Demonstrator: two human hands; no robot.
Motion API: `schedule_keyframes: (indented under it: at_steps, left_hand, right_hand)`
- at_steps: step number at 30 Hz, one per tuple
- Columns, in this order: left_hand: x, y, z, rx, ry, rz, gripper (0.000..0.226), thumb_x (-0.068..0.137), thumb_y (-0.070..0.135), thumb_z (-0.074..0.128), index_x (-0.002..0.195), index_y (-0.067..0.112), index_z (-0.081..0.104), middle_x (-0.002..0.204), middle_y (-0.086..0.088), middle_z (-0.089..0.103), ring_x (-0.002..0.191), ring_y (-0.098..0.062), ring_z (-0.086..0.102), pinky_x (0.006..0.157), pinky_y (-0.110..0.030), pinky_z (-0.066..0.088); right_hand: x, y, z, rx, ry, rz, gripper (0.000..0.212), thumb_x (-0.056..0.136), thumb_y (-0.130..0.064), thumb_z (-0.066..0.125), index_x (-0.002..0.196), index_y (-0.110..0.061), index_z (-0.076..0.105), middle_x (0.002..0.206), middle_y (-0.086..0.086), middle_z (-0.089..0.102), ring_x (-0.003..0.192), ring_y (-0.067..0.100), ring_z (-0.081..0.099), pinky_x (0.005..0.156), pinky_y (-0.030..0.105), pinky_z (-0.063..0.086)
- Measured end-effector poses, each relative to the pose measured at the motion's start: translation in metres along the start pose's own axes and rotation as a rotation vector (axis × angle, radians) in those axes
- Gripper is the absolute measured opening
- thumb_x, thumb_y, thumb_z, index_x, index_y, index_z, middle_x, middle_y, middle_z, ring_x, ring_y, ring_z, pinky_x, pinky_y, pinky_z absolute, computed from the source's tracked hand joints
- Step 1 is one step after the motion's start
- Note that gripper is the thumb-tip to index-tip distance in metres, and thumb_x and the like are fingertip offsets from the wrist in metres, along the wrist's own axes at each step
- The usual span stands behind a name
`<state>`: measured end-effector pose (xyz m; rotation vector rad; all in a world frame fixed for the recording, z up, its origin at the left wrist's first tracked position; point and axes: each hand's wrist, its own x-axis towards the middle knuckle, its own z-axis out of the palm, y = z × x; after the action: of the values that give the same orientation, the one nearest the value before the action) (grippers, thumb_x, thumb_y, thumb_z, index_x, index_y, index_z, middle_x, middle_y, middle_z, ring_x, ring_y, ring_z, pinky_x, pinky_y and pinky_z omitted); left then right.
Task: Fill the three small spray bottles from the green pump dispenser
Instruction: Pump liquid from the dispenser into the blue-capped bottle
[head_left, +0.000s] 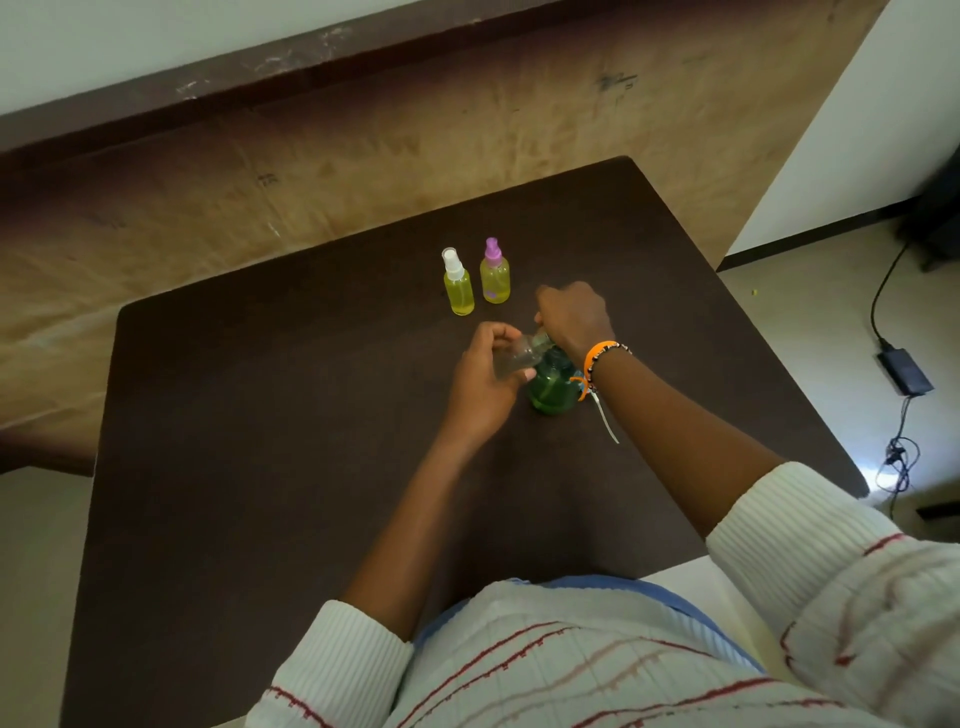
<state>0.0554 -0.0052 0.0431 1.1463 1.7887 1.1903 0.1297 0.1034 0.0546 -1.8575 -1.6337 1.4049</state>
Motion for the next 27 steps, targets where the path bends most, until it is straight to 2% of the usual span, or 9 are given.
schedule_keyframes:
  at_steps: [2, 4, 7, 9, 13, 15, 19, 23, 27]
  left_hand:
    - [0.000, 0.001, -0.002, -0.015, -0.004, -0.004, 0.036, 0.074, -0.006, 0.067, 0.097, 0.015, 0.049, 0.091, 0.014, 0.055, 0.088, 0.000, 0.053, 0.077, -0.012, 0.041]
    - [0.000, 0.005, -0.003, -0.023, -0.006, 0.002, 0.035, 0.075, -0.006, 0.066, 0.097, 0.015, 0.049, 0.092, 0.013, 0.055, 0.087, 0.002, 0.052, 0.077, -0.011, 0.041]
    - [-0.001, 0.007, -0.002, -0.026, -0.012, 0.000, 0.033, 0.077, -0.005, 0.066, 0.097, 0.015, 0.049, 0.092, 0.014, 0.054, 0.086, 0.005, 0.051, 0.073, -0.002, 0.038]
    - [-0.001, 0.006, -0.001, -0.028, -0.017, -0.003, 0.033, 0.077, -0.005, 0.065, 0.098, 0.015, 0.048, 0.092, 0.014, 0.054, 0.086, 0.007, 0.052, 0.073, -0.001, 0.037]
    - [-0.001, 0.001, 0.001, -0.003, -0.018, -0.020, 0.036, 0.075, -0.005, 0.066, 0.099, 0.015, 0.048, 0.091, 0.014, 0.054, 0.084, 0.009, 0.051, 0.075, -0.006, 0.039]
    - [-0.002, 0.001, 0.002, 0.000, -0.012, -0.027, 0.036, 0.075, -0.006, 0.066, 0.100, 0.015, 0.048, 0.092, 0.015, 0.053, 0.085, 0.009, 0.050, 0.074, -0.003, 0.038]
    - [-0.003, 0.002, -0.002, -0.015, -0.018, -0.025, 0.035, 0.076, -0.006, 0.066, 0.100, 0.014, 0.048, 0.094, 0.016, 0.053, 0.088, 0.009, 0.050, 0.074, -0.001, 0.037]
    - [-0.004, 0.008, -0.004, -0.030, -0.017, -0.009, 0.036, 0.077, -0.004, 0.066, 0.099, 0.018, 0.048, 0.097, 0.009, 0.056, 0.092, -0.004, 0.055, 0.081, -0.016, 0.043]
    - [-0.005, 0.008, -0.003, -0.030, -0.007, -0.003, 0.036, 0.076, -0.003, 0.066, 0.099, 0.017, 0.047, 0.099, 0.007, 0.056, 0.097, -0.010, 0.055, 0.084, -0.022, 0.044]
  right_hand:
    - [0.003, -0.001, 0.000, 0.003, -0.033, 0.012, 0.054, 0.075, -0.044, 0.044, 0.103, -0.006, 0.070, 0.104, 0.012, 0.070, 0.098, 0.031, 0.064, 0.088, 0.037, 0.051]
    - [0.004, -0.005, -0.002, 0.048, -0.122, 0.036, 0.036, 0.087, -0.035, 0.048, 0.082, -0.006, 0.069, 0.081, 0.007, 0.069, 0.084, 0.026, 0.062, 0.076, 0.032, 0.047]
    - [0.007, -0.009, -0.007, 0.099, -0.190, 0.054, 0.035, 0.092, -0.027, 0.048, 0.067, -0.008, 0.062, 0.065, 0.003, 0.060, 0.067, 0.020, 0.055, 0.064, 0.028, 0.042]
    - [0.007, -0.007, -0.008, 0.126, -0.152, 0.042, 0.033, 0.090, -0.029, 0.050, 0.070, -0.008, 0.065, 0.067, 0.003, 0.062, 0.071, 0.022, 0.057, 0.068, 0.029, 0.044]
    - [0.000, -0.001, -0.002, -0.013, 0.037, 0.015, 0.051, 0.077, -0.042, 0.045, 0.105, -0.008, 0.070, 0.106, 0.011, 0.069, 0.101, 0.034, 0.062, 0.092, 0.039, 0.049]
    - [-0.003, 0.000, -0.001, -0.050, 0.074, -0.004, 0.048, 0.080, -0.040, 0.045, 0.108, -0.009, 0.069, 0.112, 0.012, 0.068, 0.104, 0.035, 0.061, 0.096, 0.041, 0.047]
    - [0.001, 0.000, -0.001, 0.013, -0.008, 0.005, 0.050, 0.075, -0.040, 0.045, 0.102, -0.006, 0.070, 0.104, 0.013, 0.070, 0.099, 0.033, 0.063, 0.091, 0.040, 0.051]
    - [0.009, -0.008, -0.004, 0.102, -0.170, 0.033, 0.030, 0.087, -0.030, 0.053, 0.070, -0.009, 0.065, 0.068, 0.003, 0.063, 0.076, 0.025, 0.060, 0.072, 0.031, 0.046]
    - [0.012, -0.006, -0.004, 0.098, -0.165, 0.012, 0.031, 0.087, -0.030, 0.053, 0.071, -0.008, 0.067, 0.071, 0.004, 0.065, 0.078, 0.025, 0.061, 0.073, 0.032, 0.046]
